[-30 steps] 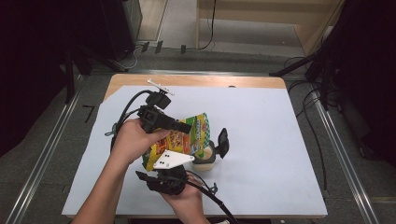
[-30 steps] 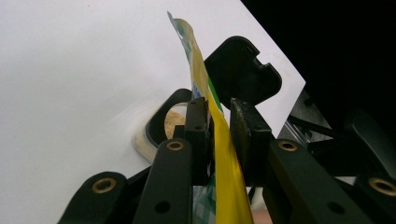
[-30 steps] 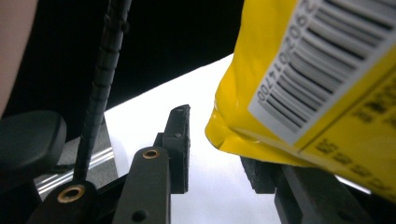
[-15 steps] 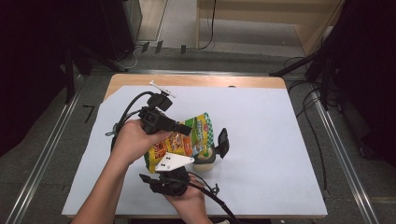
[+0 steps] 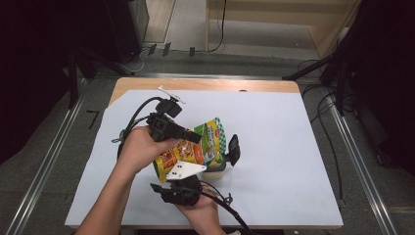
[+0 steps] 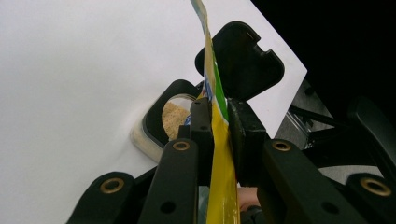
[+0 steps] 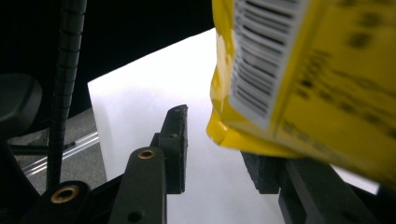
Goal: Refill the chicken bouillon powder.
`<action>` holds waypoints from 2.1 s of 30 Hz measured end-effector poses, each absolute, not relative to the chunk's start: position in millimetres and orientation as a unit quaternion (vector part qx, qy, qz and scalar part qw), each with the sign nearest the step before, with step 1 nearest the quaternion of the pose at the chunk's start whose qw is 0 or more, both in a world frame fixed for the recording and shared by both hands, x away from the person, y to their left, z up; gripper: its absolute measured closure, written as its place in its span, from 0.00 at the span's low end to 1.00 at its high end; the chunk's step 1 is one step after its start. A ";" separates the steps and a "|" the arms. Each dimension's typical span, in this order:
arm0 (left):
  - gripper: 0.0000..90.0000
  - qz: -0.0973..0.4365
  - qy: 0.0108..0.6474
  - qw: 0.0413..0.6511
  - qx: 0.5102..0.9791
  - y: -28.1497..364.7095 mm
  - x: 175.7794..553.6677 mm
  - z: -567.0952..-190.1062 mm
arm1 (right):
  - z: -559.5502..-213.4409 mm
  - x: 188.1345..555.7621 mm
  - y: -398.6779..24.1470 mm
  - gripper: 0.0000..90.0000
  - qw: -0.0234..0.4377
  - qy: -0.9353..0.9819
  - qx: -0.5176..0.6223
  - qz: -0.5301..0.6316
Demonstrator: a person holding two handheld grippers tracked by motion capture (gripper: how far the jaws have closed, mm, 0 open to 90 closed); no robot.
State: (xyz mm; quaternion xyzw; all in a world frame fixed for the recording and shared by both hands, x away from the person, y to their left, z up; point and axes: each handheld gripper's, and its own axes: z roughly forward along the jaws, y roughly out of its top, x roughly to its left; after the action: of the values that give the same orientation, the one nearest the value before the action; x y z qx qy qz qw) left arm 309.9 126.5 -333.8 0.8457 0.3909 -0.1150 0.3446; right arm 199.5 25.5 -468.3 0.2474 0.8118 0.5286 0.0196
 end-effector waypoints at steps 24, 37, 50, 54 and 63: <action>0.92 -0.127 0.380 0.354 0.845 130.8 312.1 -338.5 | -476.2 203.0 18.0 0.70 0.021 0.816 0.255 0.518; 0.96 -0.150 0.374 0.356 0.843 126.6 316.2 -351.1 | -488.5 208.7 19.7 0.69 0.011 0.827 0.274 0.491; 0.99 -0.179 0.388 0.372 0.824 153.6 323.0 -348.5 | -493.4 210.5 21.6 0.65 0.009 0.834 0.279 0.476; 0.99 -0.187 0.388 0.374 0.822 159.3 323.8 -347.9 | -494.2 210.3 22.3 0.65 0.010 0.837 0.277 0.472; 0.99 -0.190 0.390 0.382 0.816 166.1 323.6 -345.1 | -494.1 210.2 22.4 0.64 0.010 0.837 0.277 0.472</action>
State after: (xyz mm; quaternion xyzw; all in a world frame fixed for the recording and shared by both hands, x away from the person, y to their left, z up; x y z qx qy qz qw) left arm 323.6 166.1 -345.1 0.8162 0.3898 -0.1902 0.3818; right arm 210.2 22.4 -494.1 0.2768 0.8368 0.4722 0.0098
